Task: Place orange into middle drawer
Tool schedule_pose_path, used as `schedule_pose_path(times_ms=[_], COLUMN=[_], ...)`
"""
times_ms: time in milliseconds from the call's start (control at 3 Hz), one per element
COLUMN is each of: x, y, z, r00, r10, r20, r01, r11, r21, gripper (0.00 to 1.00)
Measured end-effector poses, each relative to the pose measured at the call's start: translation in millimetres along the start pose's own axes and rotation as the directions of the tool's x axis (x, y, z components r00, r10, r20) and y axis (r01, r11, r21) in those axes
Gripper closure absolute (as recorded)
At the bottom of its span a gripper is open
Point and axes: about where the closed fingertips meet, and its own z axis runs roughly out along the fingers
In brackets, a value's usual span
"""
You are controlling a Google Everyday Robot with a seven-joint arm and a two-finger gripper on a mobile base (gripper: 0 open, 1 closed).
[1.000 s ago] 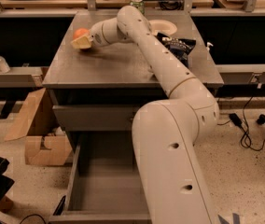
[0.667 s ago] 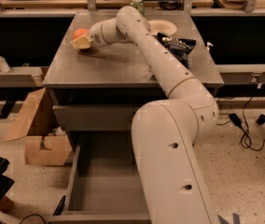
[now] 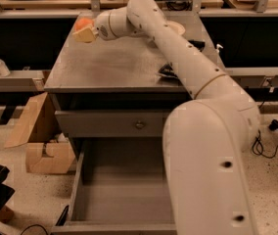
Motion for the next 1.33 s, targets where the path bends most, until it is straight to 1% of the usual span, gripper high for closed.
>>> schedule_pose_path(times_ms=[333, 667, 1000, 1333], x=[-65.5, -135.7, -139.1, -88.0], y=[13.6, 56.2, 117.9, 169.4], z=[-81.5, -169.6, -214.6, -247.3], r00=[0.992, 0.965, 0.965, 0.989], r10=[-0.049, -0.076, -0.054, 0.013], r20=[0.117, 0.252, 0.255, 0.149], r01=[0.038, 0.034, 0.017, -0.029], r11=[0.9954, 0.9856, 0.9893, 0.9936], r21=[0.087, 0.166, 0.145, 0.109], gripper=[1.00, 1.00, 1.00, 1.00])
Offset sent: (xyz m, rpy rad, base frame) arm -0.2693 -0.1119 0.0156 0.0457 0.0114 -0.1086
